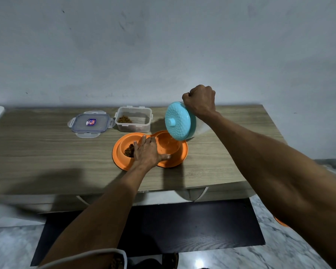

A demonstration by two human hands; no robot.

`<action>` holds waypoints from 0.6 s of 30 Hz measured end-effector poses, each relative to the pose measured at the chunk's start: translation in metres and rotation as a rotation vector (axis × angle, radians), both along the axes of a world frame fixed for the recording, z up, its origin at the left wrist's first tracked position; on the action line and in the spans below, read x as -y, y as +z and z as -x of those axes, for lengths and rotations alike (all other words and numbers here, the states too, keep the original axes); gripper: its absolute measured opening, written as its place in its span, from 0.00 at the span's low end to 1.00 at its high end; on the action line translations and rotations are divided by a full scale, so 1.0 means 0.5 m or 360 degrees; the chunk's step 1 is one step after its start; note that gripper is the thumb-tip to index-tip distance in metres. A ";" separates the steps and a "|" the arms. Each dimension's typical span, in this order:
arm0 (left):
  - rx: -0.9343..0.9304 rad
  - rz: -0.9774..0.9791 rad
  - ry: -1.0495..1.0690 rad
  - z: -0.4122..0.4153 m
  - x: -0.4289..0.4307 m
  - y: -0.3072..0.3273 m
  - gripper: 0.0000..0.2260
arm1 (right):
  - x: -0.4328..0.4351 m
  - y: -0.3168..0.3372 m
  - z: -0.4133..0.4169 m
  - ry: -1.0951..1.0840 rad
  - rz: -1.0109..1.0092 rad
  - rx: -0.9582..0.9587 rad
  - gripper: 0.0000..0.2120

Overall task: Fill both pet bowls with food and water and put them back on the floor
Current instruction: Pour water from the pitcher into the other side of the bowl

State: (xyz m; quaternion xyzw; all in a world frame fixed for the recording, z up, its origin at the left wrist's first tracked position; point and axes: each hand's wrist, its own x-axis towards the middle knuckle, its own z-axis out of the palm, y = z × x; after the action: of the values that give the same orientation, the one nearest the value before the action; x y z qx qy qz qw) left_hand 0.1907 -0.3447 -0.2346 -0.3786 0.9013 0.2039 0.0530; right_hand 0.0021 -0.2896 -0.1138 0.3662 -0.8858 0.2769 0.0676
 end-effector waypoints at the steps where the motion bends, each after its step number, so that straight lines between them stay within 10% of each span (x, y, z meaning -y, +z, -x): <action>1: -0.0004 0.0006 -0.0004 -0.001 0.001 -0.001 0.46 | -0.003 -0.001 0.002 -0.0009 0.0002 0.0019 0.17; 18: -0.0039 0.0052 0.0022 0.000 0.001 -0.007 0.47 | -0.100 -0.076 0.105 -0.0771 0.0662 0.1103 0.15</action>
State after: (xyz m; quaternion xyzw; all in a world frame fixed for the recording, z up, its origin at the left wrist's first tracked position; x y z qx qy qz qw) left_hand 0.1905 -0.3452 -0.2380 -0.3832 0.9024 0.1941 0.0343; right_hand -0.0504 -0.2395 -0.1516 0.0136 -0.8418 0.5307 -0.0974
